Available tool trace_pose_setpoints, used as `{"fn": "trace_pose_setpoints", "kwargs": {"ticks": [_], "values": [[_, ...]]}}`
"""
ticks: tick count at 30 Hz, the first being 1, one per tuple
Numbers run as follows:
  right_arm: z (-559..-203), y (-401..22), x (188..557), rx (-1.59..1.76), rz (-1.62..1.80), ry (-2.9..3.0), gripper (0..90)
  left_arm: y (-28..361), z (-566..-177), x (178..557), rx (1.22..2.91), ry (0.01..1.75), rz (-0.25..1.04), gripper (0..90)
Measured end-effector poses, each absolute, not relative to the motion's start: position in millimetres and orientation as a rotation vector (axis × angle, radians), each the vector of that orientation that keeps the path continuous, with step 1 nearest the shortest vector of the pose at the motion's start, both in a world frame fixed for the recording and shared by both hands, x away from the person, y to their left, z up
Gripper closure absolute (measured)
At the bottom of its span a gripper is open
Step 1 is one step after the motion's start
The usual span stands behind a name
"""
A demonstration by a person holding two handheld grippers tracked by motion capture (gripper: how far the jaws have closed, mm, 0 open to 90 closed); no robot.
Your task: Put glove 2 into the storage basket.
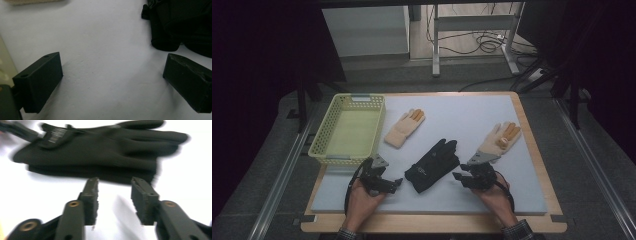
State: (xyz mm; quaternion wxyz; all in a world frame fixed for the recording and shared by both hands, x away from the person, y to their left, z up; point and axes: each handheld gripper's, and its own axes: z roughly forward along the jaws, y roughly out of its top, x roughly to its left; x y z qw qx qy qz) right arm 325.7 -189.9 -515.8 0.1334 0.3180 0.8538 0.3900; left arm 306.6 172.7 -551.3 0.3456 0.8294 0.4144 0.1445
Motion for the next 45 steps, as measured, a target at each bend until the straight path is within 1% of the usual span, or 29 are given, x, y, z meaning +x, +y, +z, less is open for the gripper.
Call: {"fn": "trace_pose_setpoints", "kwargs": {"ticks": [1, 6, 8, 13, 14, 20, 21, 22, 26, 34, 38, 39, 45], "values": [[-515.8, -189.9, 325.7, 0.922, 1.131, 2.476, 49.7, 172.7, -551.3, 306.6, 2.153, 1.075, 0.375, 2.5], [-518.7, -218.2, 331.8, 0.988, 1.077, 2.422, 35.1, 172.7, -551.3, 306.6, 2.153, 1.075, 0.375, 2.5], [-520.6, -225.1, 333.7, 1.004, 1.051, 2.411, 31.2, 172.7, -551.4, 306.6, 2.153, 1.075, 0.374, 2.5], [-528.7, -235.2, 338.3, 1.033, 1.003, 2.403, 25.7, 173.0, -551.2, 306.9, 2.156, 1.073, 0.366, 2.3], [-531.0, -236.3, 338.0, 1.013, 1.008, 2.398, 24.7, 172.7, -551.3, 307.1, 2.158, 1.068, 0.361, 1.0], [-531.8, -235.7, 337.5, 1.007, 1.005, 2.392, 24.1, 172.8, -550.4, 307.1, 2.163, 1.068, 0.362, 1.4], [-532.0, -235.8, 337.4, 1.006, 1.007, 2.391, 24.1, 173.0, -549.5, 307.1, 2.165, 1.073, 0.363, 3.4], [-532.0, -235.8, 337.4, 1.006, 1.007, 2.391, 24.1, 173.0, -548.9, 307.3, 2.164, 1.078, 0.362, 3.4], [-532.1, -235.8, 337.3, 1.005, 1.007, 2.389, 24.0, 173.1, -543.2, 308.2, 2.145, 1.064, 0.305, 3.9], [-532.3, -235.7, 337.1, 1.005, 1.007, 2.387, 23.8, 163.5, -523.8, 312.2, 2.15, 0.996, 0.273, 3.1], [-532.3, -235.6, 337.1, 1.006, 1.008, 2.386, 23.8, 147.7, -509.9, 320.9, 2.15, 0.95, 0.234, 2.2], [-532.3, -235.6, 337.1, 1.006, 1.008, 2.386, 23.7, 147.7, -509.9, 320.9, 2.15, 0.95, 0.234, 1.7], [-532.3, -235.6, 337.0, 1.007, 1.007, 2.385, 23.5, 118.9, -499.2, 332.8, 2.198, 0.893, 0.22, 0.2]]}}
